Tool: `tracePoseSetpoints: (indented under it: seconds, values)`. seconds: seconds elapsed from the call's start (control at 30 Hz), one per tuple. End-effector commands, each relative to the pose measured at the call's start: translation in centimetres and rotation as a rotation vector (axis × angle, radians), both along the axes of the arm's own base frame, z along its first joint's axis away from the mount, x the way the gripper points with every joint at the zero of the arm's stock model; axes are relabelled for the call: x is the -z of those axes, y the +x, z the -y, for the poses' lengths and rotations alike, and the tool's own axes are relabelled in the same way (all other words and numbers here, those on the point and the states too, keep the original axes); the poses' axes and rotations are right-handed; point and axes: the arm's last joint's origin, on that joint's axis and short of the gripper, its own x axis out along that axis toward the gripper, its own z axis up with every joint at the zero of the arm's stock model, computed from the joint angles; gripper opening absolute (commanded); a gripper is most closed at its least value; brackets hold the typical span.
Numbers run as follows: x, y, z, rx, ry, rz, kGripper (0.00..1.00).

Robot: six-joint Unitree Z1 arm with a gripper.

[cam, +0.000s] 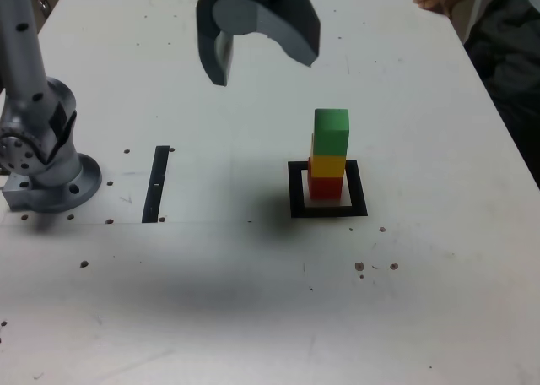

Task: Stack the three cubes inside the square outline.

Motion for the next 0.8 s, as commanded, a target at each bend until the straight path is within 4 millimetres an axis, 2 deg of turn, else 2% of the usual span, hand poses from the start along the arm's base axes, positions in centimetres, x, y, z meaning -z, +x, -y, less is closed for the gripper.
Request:
tracePoseSetpoints:
  seconds: [0.0,0.4,0.77]
  values:
    - [0.4,-0.8,-0.1,0.002,0.003,-0.018,1.00]
    - [6.2,-4.6,-0.4,-0.025,-0.041,-0.092,1.00]
    - [10.6,-7.2,-0.8,-0.073,-0.053,-0.134,1.00]
